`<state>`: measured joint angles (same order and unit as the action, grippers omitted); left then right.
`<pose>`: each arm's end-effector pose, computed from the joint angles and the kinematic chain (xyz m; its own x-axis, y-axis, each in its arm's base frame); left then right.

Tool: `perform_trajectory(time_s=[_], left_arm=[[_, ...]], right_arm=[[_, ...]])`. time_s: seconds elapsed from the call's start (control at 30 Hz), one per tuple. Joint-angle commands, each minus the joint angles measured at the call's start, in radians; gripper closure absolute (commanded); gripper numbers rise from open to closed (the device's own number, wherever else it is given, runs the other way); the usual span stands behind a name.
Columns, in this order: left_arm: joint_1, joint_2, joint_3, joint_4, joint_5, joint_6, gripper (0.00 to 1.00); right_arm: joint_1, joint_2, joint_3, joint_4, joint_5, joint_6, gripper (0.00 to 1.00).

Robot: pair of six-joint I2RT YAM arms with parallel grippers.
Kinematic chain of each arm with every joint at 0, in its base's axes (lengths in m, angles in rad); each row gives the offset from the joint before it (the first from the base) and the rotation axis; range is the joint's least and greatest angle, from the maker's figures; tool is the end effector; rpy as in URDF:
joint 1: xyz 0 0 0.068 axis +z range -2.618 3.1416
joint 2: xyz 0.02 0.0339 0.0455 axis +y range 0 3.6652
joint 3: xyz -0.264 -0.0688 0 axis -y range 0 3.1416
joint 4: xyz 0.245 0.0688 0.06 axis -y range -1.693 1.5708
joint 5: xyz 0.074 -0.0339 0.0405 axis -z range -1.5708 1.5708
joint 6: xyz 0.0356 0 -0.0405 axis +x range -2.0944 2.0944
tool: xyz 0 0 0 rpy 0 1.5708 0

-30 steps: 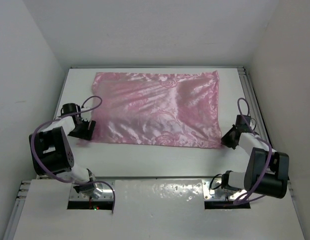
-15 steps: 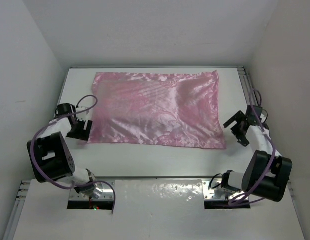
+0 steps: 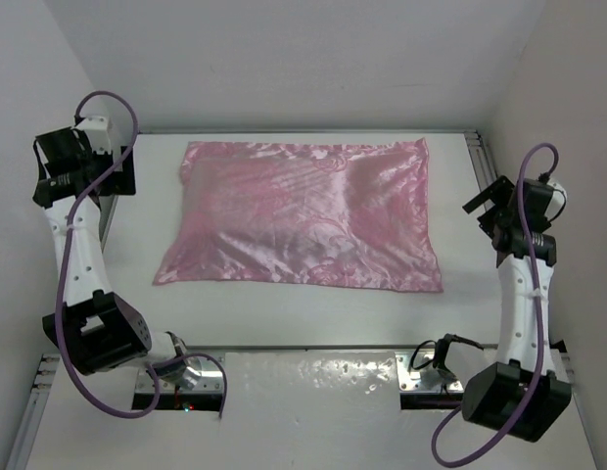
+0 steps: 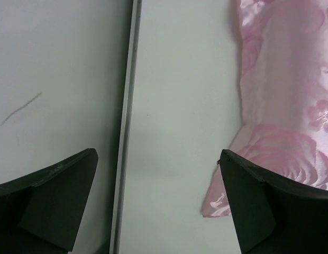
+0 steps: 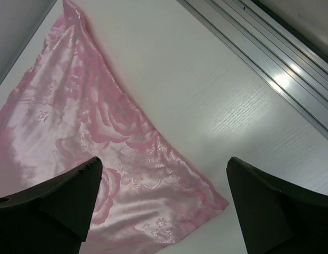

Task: Put the pillow into the pillowcase

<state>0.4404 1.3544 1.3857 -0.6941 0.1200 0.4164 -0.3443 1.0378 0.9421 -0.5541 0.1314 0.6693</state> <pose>0.2664 0.1208 0.3717 -0.6457 0.1396 -0.7507 -0.0839 0.9642 0.2515 0.2079 -0.0795 0.3111 -0.1781 0.7173 -0.6736 0.6928 0.5775 0.4318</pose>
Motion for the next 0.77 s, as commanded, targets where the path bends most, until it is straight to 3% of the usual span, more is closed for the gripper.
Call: perform_trajectory(time_s=[0.0,0.33,0.73], left_arm=[[0.006,-0.029,0.064,-0.035,0.035,-0.067,0.0],[0.001,-0.038,-0.033,-0.035,-0.002,-0.05,0.0],[-0.002,-0.031,-0.005,-0.054,0.01,-0.045,0.0]], right_arm=[[0.002,-0.048,-0.025,0.036,-0.046,-0.046,0.01],[0.001,-0.134,-0.051,0.063,-0.046,-0.106,0.01],[0.001,-0.179,-0.094,0.161,-0.098,-0.129,0.01]])
